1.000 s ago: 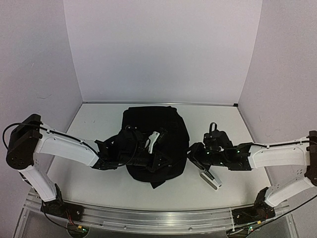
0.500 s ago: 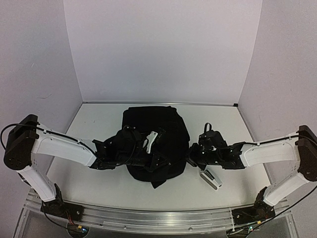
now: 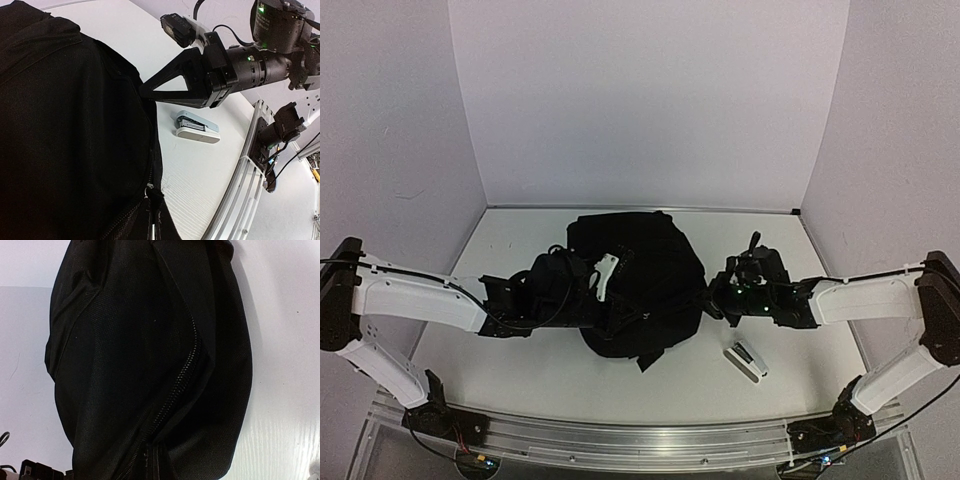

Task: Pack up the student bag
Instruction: Zip the student bag at the center of the board.

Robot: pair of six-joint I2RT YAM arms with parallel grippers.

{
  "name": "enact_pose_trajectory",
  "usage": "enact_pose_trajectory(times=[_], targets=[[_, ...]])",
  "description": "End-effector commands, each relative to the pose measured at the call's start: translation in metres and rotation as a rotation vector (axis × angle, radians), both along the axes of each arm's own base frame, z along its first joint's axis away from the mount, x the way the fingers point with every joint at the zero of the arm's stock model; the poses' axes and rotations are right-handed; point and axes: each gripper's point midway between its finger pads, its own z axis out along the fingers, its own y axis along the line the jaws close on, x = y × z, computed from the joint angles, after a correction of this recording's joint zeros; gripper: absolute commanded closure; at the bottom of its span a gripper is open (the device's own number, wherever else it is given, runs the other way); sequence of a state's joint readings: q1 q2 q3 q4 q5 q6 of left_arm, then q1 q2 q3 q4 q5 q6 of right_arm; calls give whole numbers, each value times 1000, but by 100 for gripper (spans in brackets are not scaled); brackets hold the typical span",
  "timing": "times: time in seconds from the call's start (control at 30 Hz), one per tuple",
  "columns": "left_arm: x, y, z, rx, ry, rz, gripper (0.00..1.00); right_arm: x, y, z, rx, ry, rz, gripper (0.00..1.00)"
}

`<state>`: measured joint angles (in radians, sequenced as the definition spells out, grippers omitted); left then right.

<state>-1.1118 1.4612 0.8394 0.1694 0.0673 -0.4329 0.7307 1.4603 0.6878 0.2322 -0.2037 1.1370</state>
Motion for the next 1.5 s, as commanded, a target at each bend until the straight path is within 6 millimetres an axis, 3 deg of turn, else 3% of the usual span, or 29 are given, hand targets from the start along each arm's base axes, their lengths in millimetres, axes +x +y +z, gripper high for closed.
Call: enact_pose_trajectory(times=[0.0, 0.27, 0.7, 0.83, 1.03, 1.2, 1.3, 1.4, 1.43, 1.47], targets=[[-1, 10, 23, -6, -33, -1, 100, 41, -57, -21, -157, -28, -200, 100], [-2, 5, 34, 5, -51, -38, 100, 67, -82, -10, -168, -63, -242, 100], [15, -5, 57, 1, -129, -51, 100, 111, -126, -16, -220, -76, -282, 100], [25, 3, 55, 22, -145, -27, 100, 120, -131, -14, -227, -85, -285, 100], [42, 32, 56, 14, -146, 43, 100, 122, -139, -11, -230, -94, -285, 100], [54, 46, 64, -27, -136, 69, 100, 120, -139, -5, -236, -120, -261, 100], [51, 37, 68, -48, -120, 22, 100, 119, -130, 7, -232, -169, -187, 100], [47, 23, 71, -68, -99, -41, 100, 114, -107, 33, -205, -272, -21, 100], [45, 19, 72, -74, -93, -64, 100, 111, -101, 43, -198, -308, 27, 94], [44, 17, 73, -78, -89, -76, 100, 107, -98, 55, -194, -348, 58, 81]])
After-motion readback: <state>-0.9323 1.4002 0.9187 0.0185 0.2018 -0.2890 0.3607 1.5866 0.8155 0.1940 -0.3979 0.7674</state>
